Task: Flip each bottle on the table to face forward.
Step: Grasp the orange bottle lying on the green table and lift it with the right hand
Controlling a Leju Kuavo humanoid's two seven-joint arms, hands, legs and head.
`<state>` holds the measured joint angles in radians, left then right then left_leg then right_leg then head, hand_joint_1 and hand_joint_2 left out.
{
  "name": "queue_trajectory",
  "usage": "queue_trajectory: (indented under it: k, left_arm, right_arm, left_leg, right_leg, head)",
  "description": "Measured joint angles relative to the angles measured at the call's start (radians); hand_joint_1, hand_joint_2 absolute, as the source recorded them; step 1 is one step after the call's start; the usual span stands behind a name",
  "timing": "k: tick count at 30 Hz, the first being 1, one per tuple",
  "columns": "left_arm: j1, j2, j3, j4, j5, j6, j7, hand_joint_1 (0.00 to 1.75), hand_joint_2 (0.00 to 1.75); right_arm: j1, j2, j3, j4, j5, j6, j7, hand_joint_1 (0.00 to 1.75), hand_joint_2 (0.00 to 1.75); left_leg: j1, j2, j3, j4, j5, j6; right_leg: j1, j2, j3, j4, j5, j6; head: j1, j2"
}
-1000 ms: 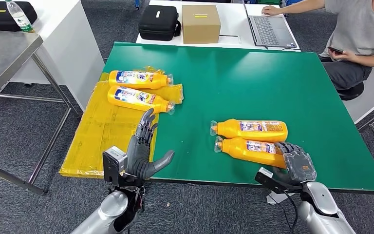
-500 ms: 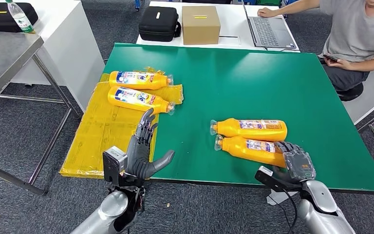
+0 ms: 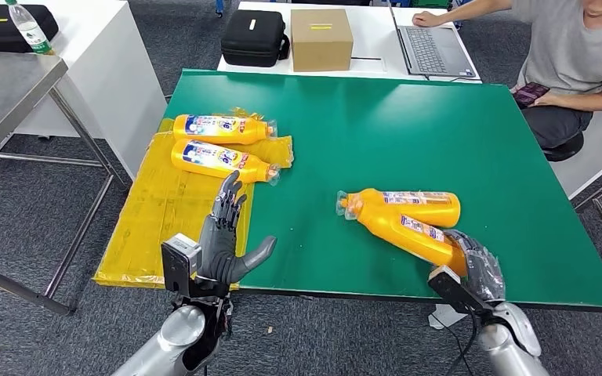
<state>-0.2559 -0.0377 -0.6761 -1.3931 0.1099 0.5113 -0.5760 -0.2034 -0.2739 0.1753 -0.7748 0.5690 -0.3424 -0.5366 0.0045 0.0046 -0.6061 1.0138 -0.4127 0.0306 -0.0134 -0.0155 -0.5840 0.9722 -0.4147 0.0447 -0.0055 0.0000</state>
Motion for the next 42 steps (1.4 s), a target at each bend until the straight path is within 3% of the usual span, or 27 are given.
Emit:
queue_trajectory:
  k: [5,9,34,37,42]
  left_arm:
    - [-0.002,-0.004,0.003,0.0,0.003,0.0,-0.002,0.0,1.75]
    - [-0.005,-0.008,0.005,0.0,0.011,0.0,-0.007,0.0,1.75]
    - [-0.005,-0.008,0.009,0.0,0.029,0.015,-0.018,0.0,1.75]
    - [-0.005,-0.009,0.011,0.004,0.074,0.012,0.003,0.0,1.75]
    - [-0.003,-0.03,0.028,0.057,0.295,-0.008,0.104,0.0,1.75]
  right_arm:
    - [0.028,0.023,-0.018,-0.025,-0.178,0.081,-0.051,1.75,1.75]
    - [0.055,0.029,-0.02,-0.051,-0.243,0.105,-0.085,1.75,1.75]
    - [0.07,0.056,-0.016,-0.068,-0.336,0.049,-0.09,1.75,1.75]
    - [0.071,0.065,-0.016,-0.069,-0.377,0.034,-0.099,1.75,1.75]
    - [0.105,0.085,-0.016,-0.114,-0.434,-0.04,-0.107,1.75,1.75]
  left_leg:
    - [0.001,0.0,-0.002,0.0,-0.001,-0.001]
    - [0.001,0.0,-0.004,0.0,-0.001,-0.001]
    - [0.001,0.0,-0.008,0.0,-0.001,-0.001]
    - [0.001,0.0,-0.008,0.0,-0.001,-0.001]
    - [0.001,-0.001,-0.011,0.0,0.0,-0.001]
  right_leg:
    - [0.001,0.0,-0.002,0.0,-0.001,-0.001]
    - [0.0,0.0,-0.004,0.0,-0.001,-0.001]
    - [0.0,0.0,-0.008,0.0,-0.001,0.0]
    - [0.0,0.0,-0.008,0.0,-0.001,0.0]
    - [0.0,0.0,-0.01,0.0,-0.001,0.0]
  head:
    - [0.0,0.0]
    - [0.0,0.0]
    - [0.0,0.0]
    - [0.0,0.0]
    - [0.0,0.0]
